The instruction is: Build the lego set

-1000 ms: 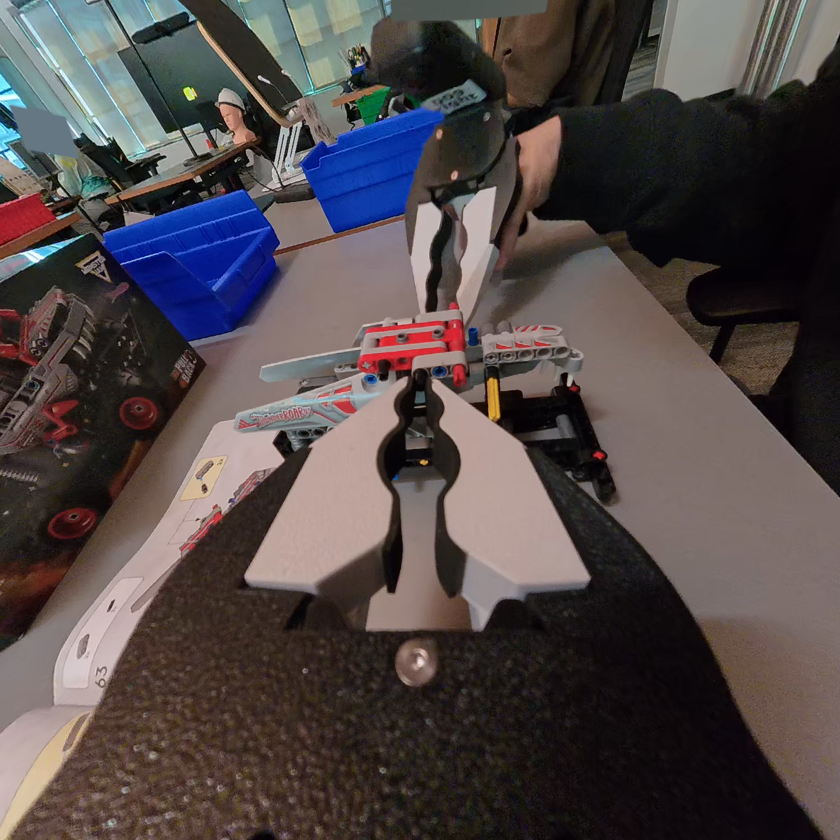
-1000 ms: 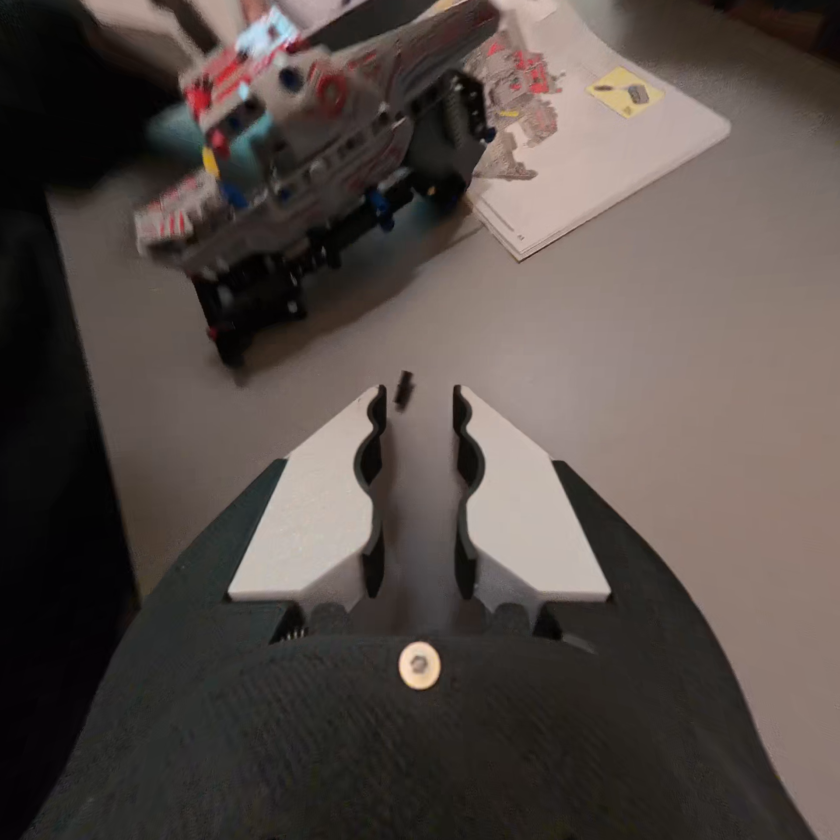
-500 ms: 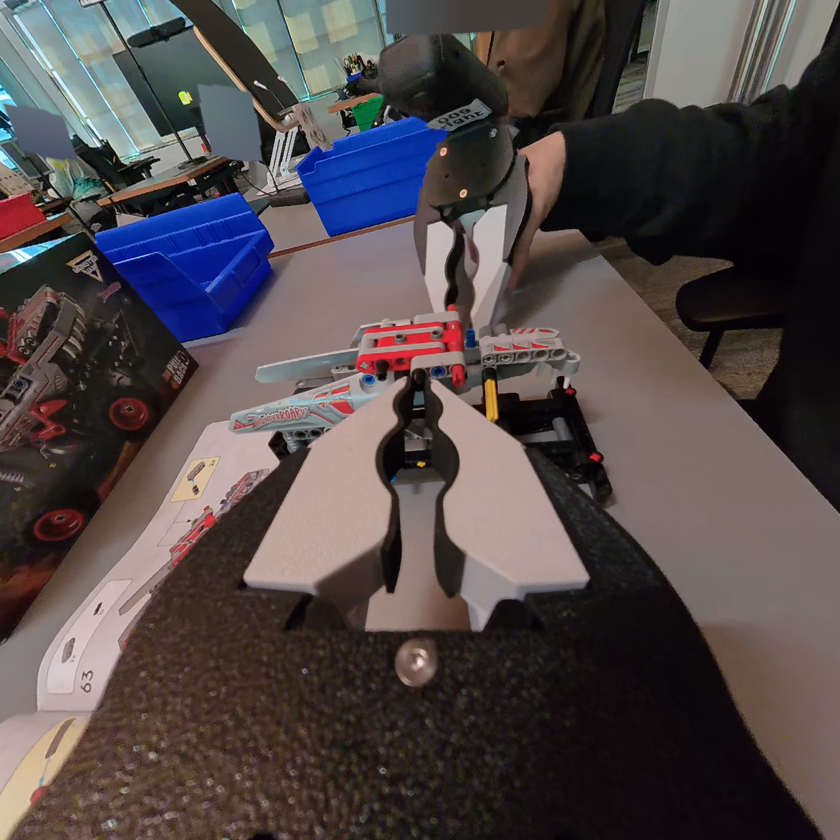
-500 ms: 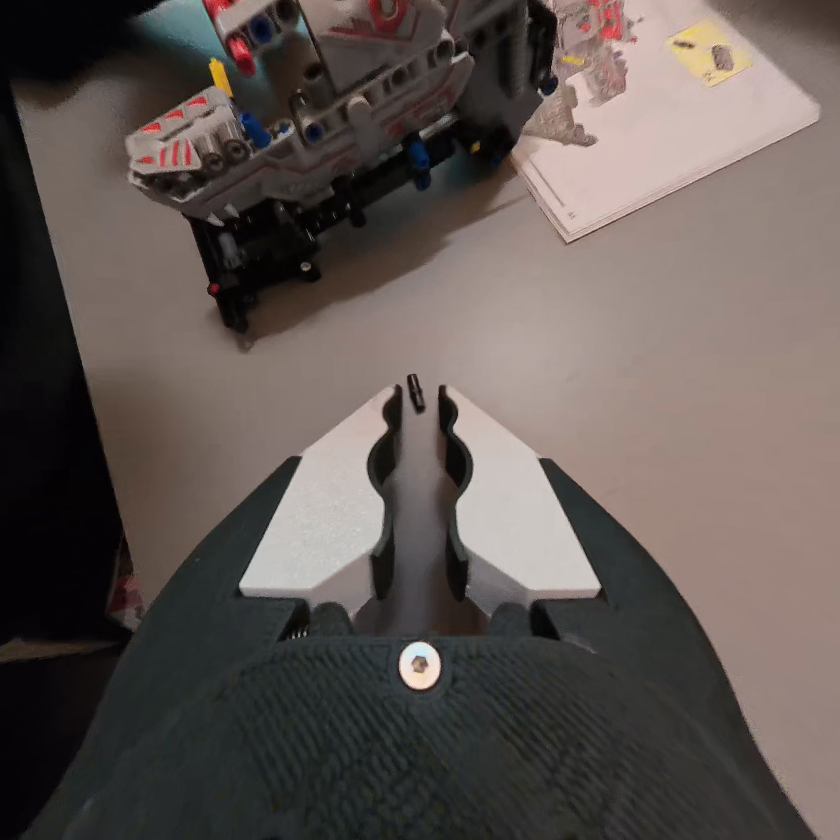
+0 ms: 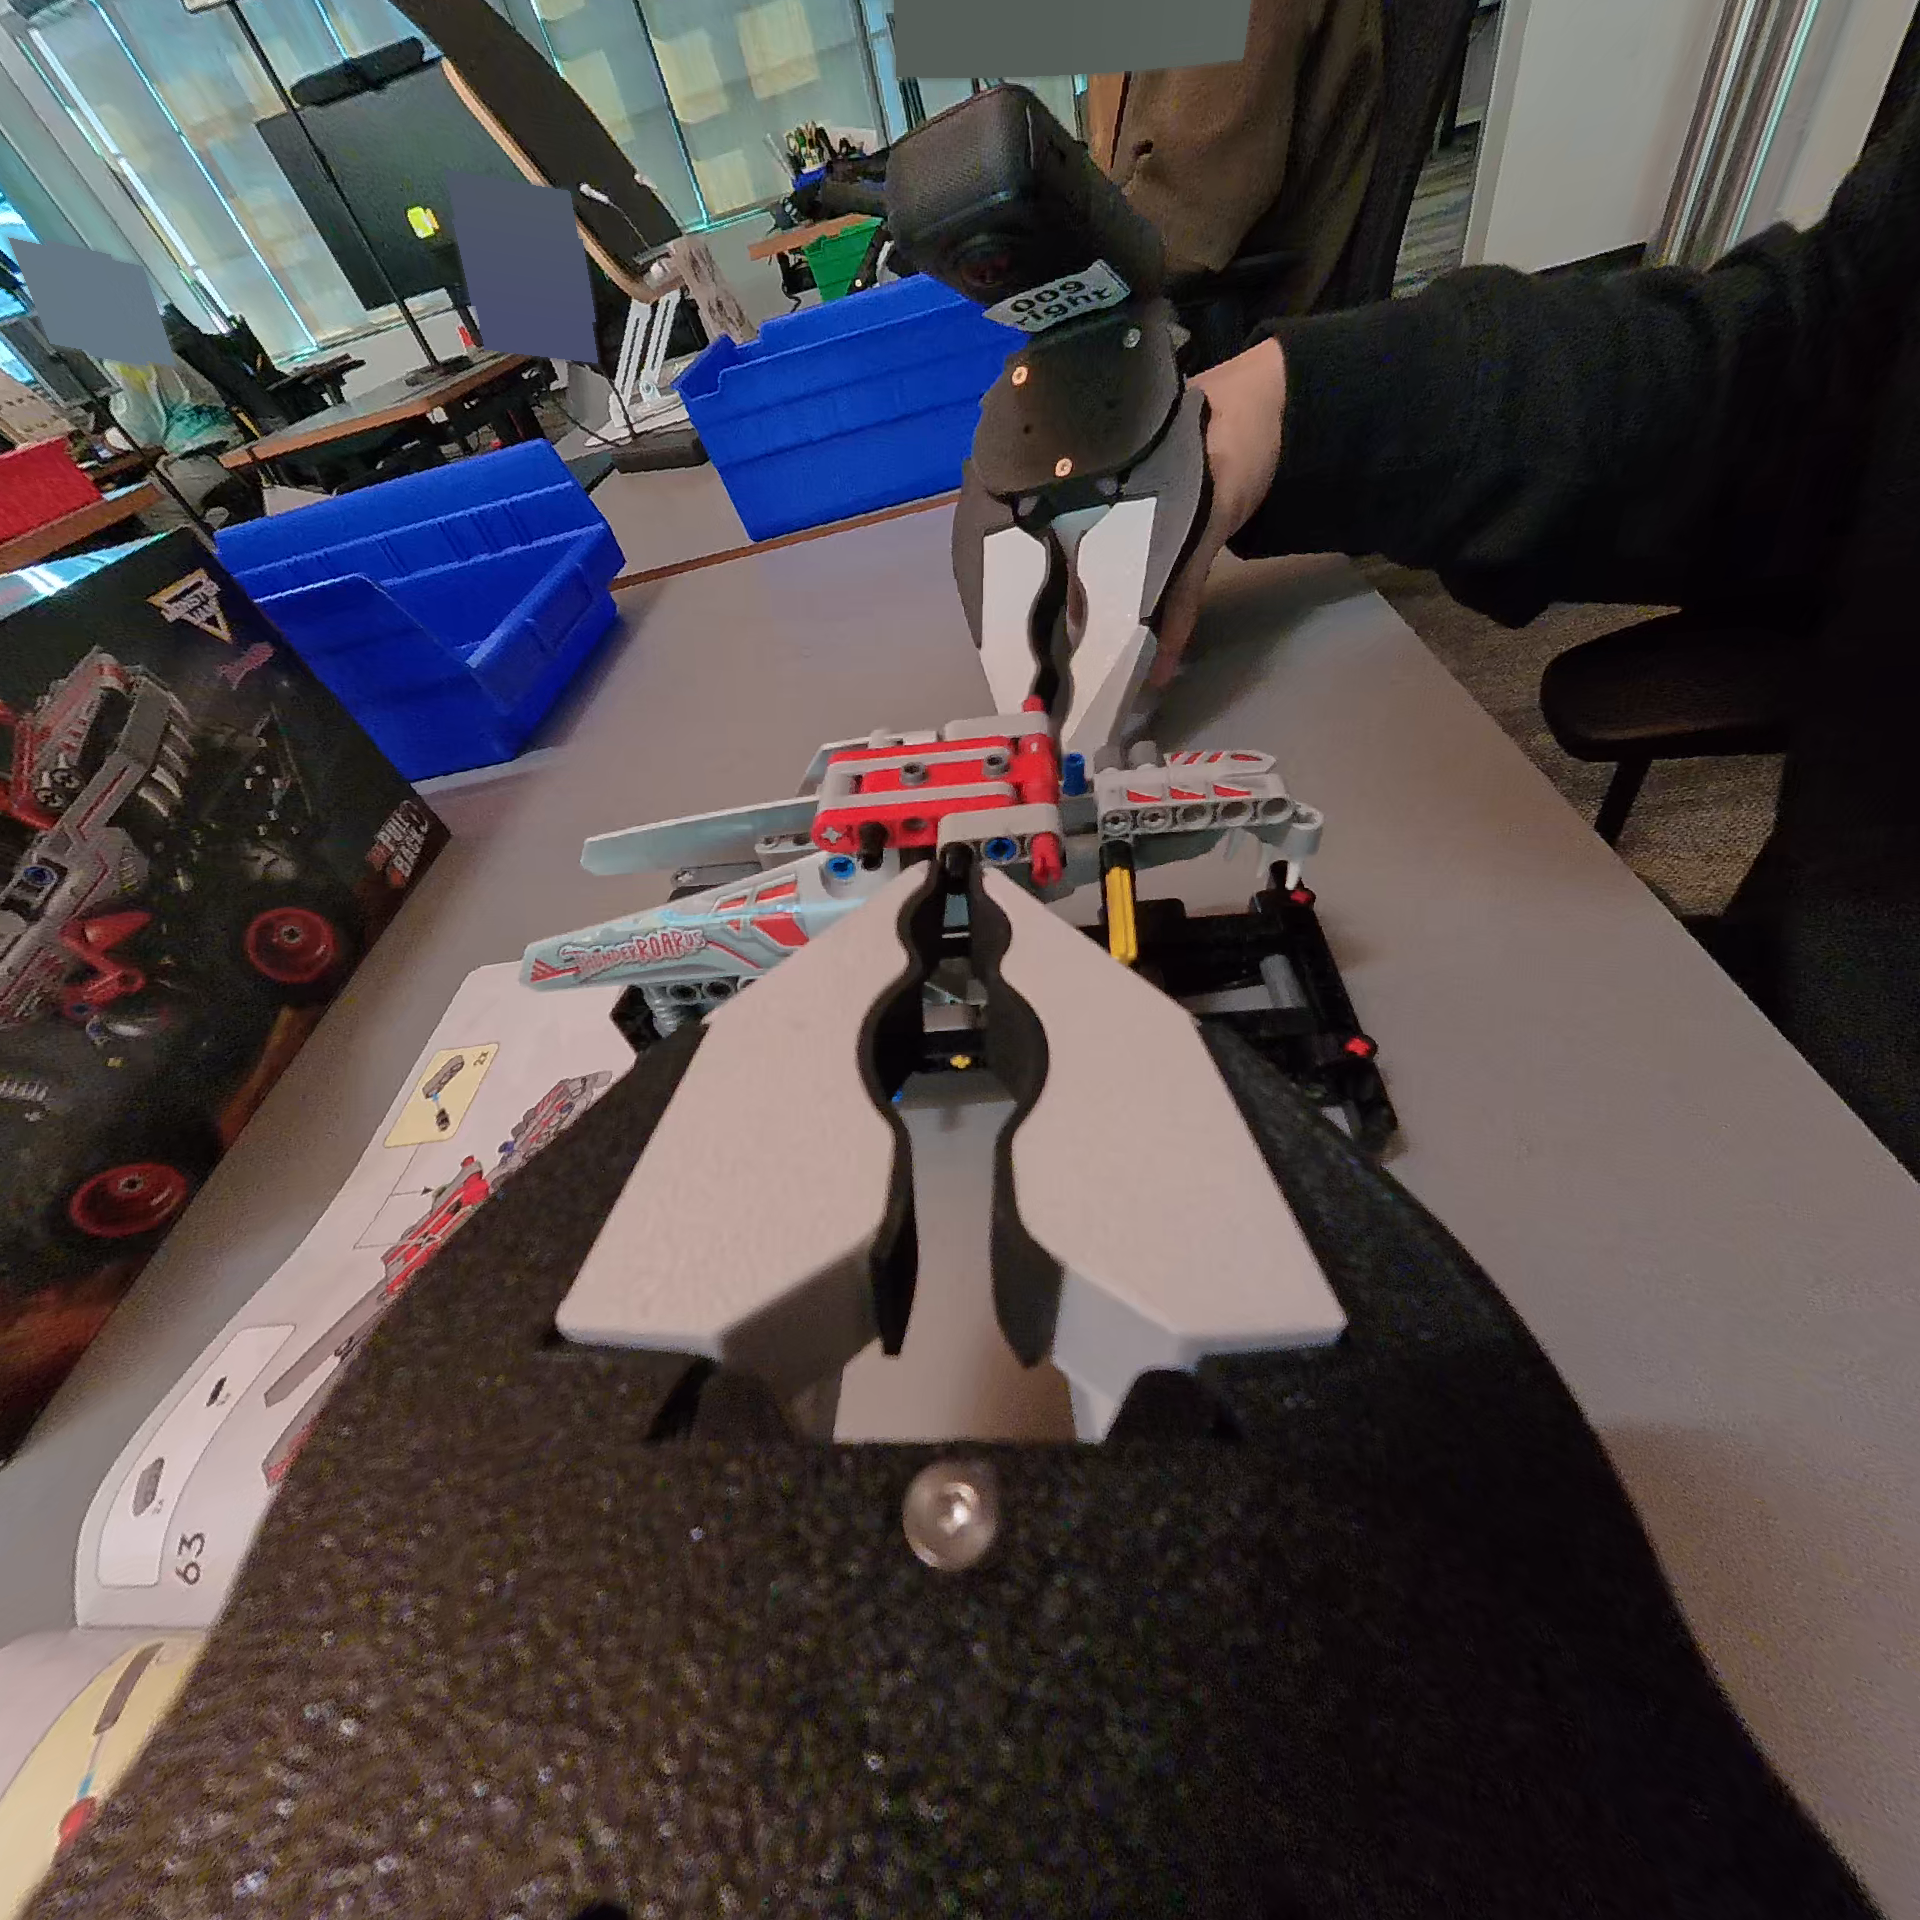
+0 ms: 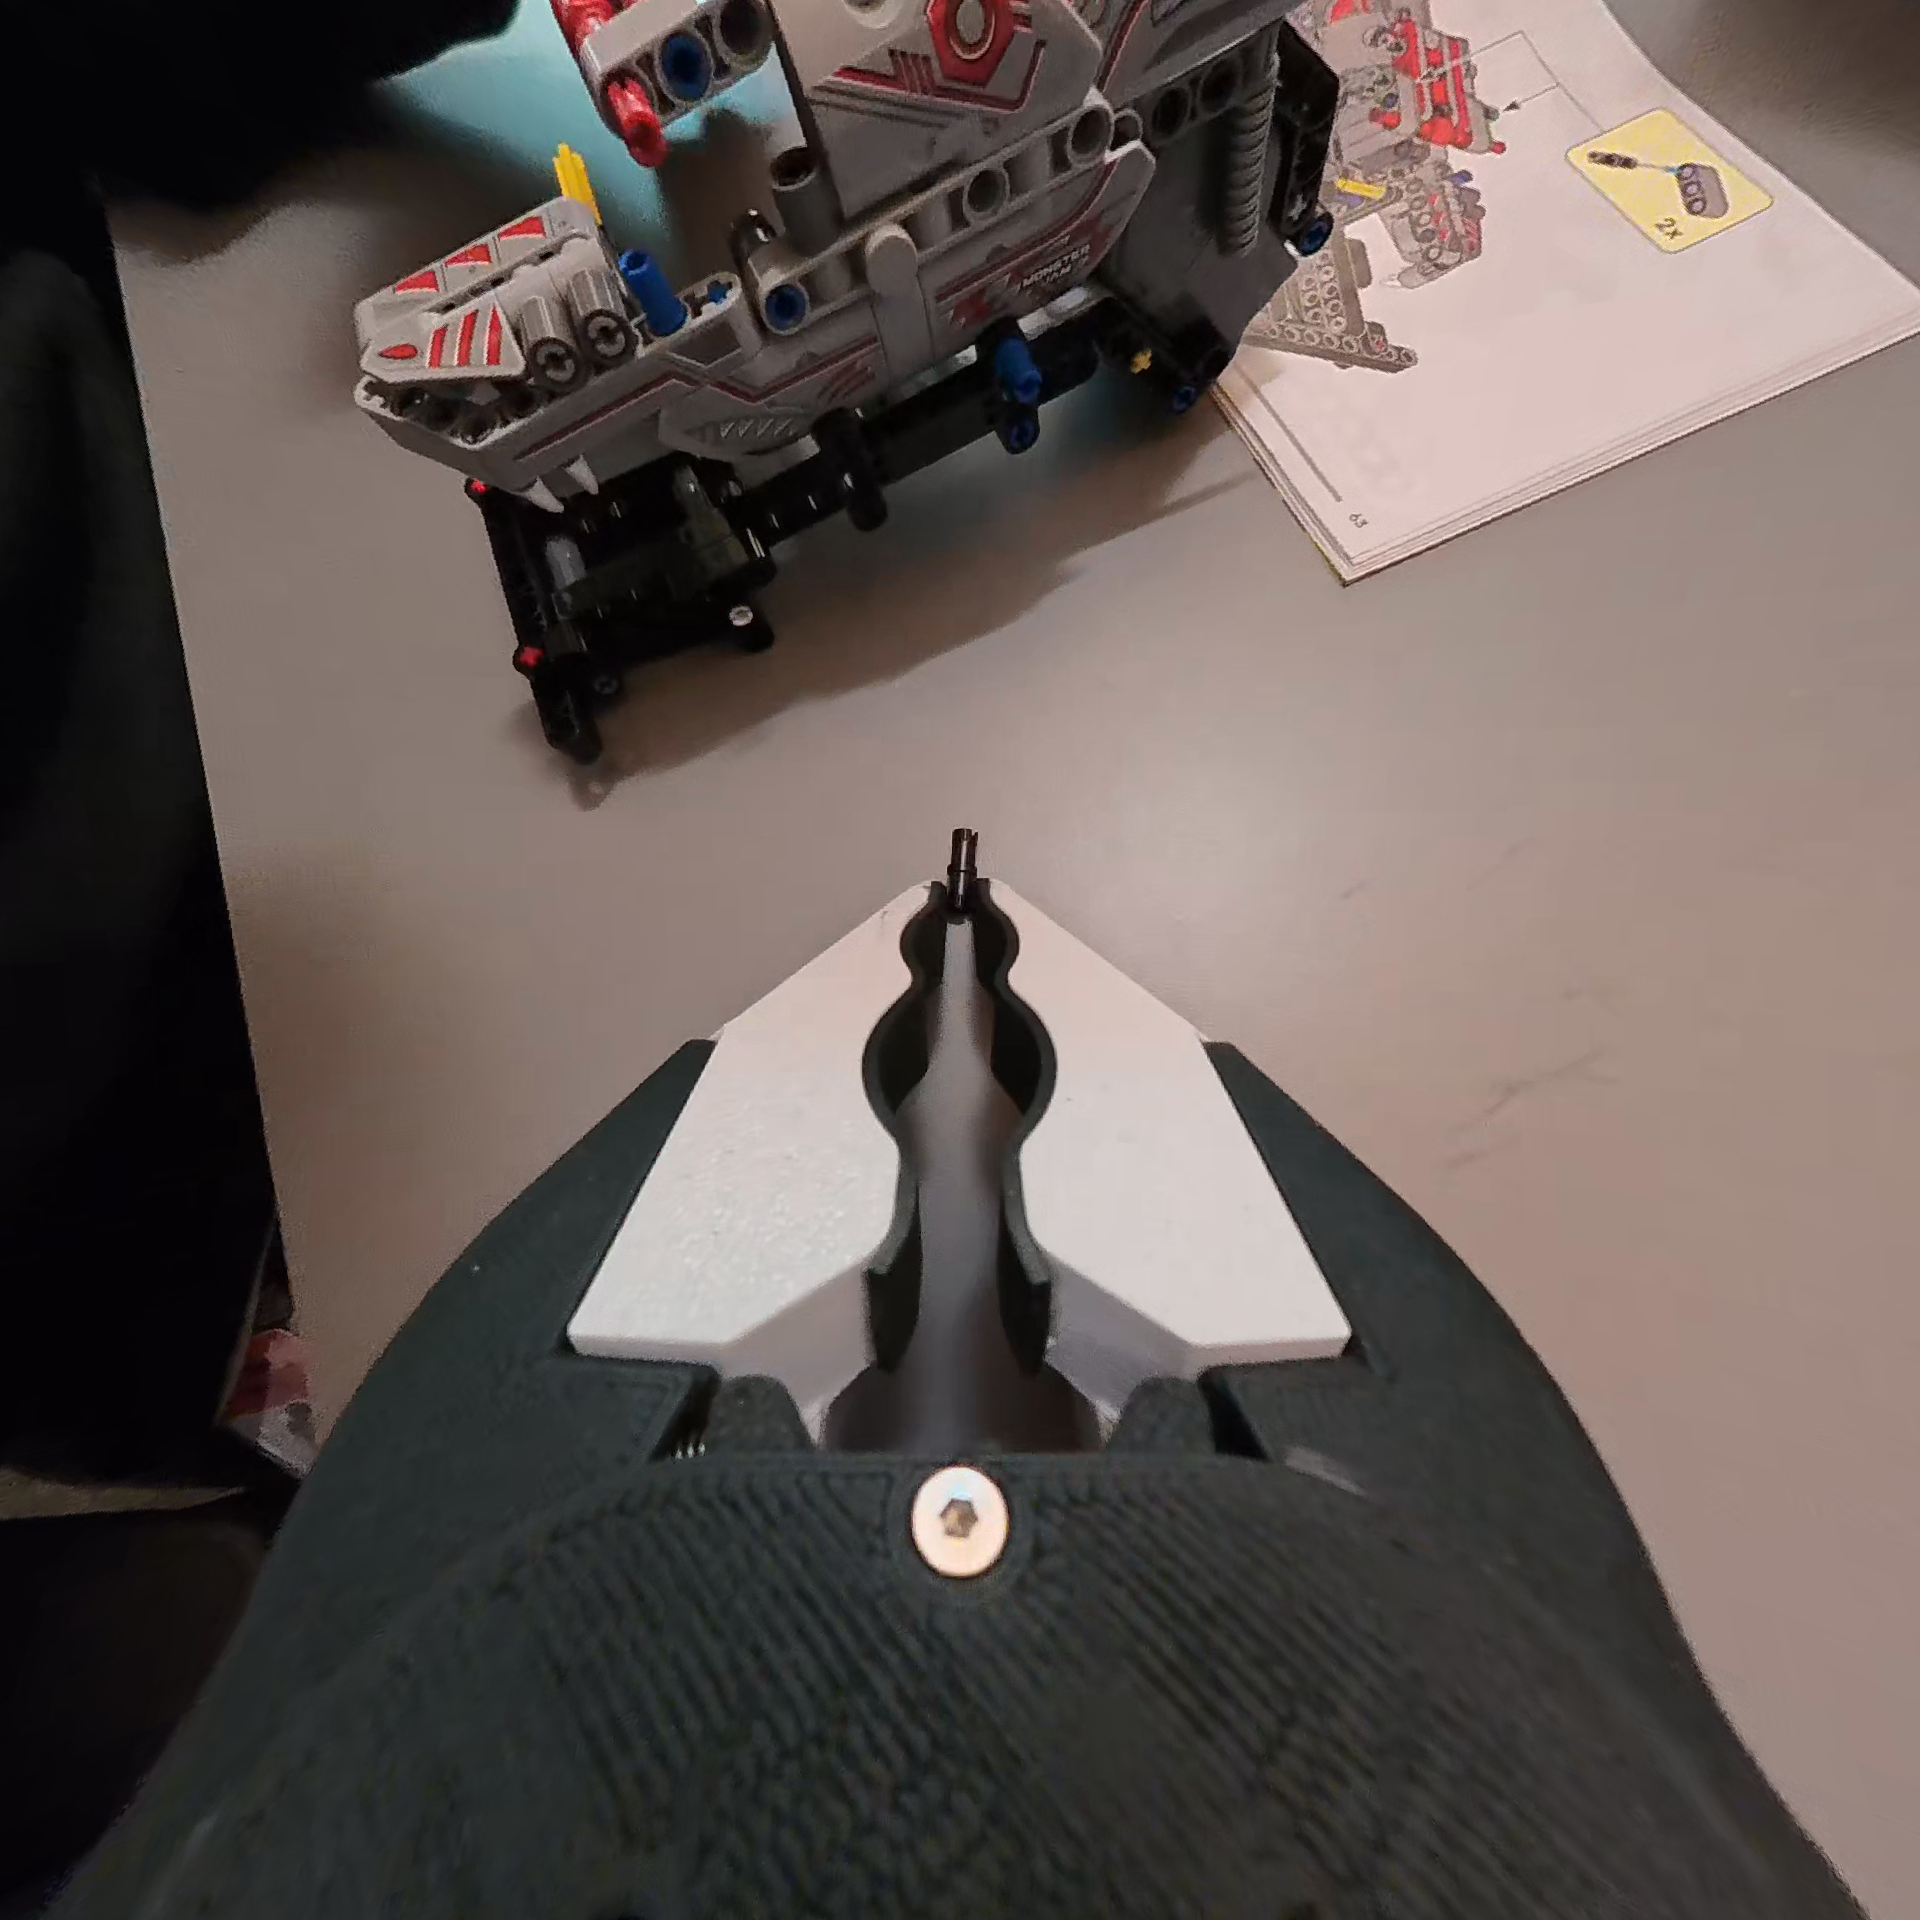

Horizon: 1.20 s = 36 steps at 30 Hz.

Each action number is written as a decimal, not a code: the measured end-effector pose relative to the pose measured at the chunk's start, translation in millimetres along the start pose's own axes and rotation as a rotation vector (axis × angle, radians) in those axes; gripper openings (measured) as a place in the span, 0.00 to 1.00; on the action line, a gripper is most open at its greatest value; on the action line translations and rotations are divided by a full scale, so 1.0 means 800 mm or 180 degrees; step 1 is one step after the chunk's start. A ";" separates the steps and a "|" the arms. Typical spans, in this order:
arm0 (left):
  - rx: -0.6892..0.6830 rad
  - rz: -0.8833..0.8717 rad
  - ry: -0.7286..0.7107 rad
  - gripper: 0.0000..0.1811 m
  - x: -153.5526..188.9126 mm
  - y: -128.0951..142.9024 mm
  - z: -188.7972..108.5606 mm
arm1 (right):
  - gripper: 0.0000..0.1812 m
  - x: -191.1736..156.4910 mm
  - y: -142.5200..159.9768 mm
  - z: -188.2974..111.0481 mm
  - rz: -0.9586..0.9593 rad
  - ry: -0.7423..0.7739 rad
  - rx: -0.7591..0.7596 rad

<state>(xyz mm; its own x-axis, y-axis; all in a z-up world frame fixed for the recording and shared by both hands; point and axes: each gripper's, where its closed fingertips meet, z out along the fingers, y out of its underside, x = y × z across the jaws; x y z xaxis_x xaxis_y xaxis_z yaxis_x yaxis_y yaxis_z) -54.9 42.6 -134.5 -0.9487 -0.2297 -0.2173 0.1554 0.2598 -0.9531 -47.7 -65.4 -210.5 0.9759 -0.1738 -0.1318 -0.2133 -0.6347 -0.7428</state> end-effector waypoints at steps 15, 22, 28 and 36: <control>-0.0014 -0.0047 0.0026 0.01 0.001 0.000 0.001 | 0.02 0.010 -0.008 0.009 -0.0108 0.0087 0.0013; -0.0055 0.0037 0.0007 0.01 0.001 -0.001 0.002 | 0.02 -0.009 -0.084 -0.007 -0.1068 0.0197 0.0775; -0.0091 0.0094 0.0016 0.01 0.000 -0.001 0.002 | 0.01 -0.024 -0.126 -0.009 -0.1878 0.0391 0.0943; -0.0120 0.0091 0.0020 0.01 0.000 -0.001 0.003 | 0.02 -0.027 -0.128 -0.003 -0.2268 0.0619 0.0682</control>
<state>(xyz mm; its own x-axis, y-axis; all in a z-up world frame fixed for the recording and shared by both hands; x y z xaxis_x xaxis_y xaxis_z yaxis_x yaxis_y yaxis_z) -54.3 40.3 -134.4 -0.9457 -0.2157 -0.2430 0.1722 0.3015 -0.9378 -47.1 1.6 -129.9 0.8445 0.0804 0.5295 0.4969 -0.4866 -0.7185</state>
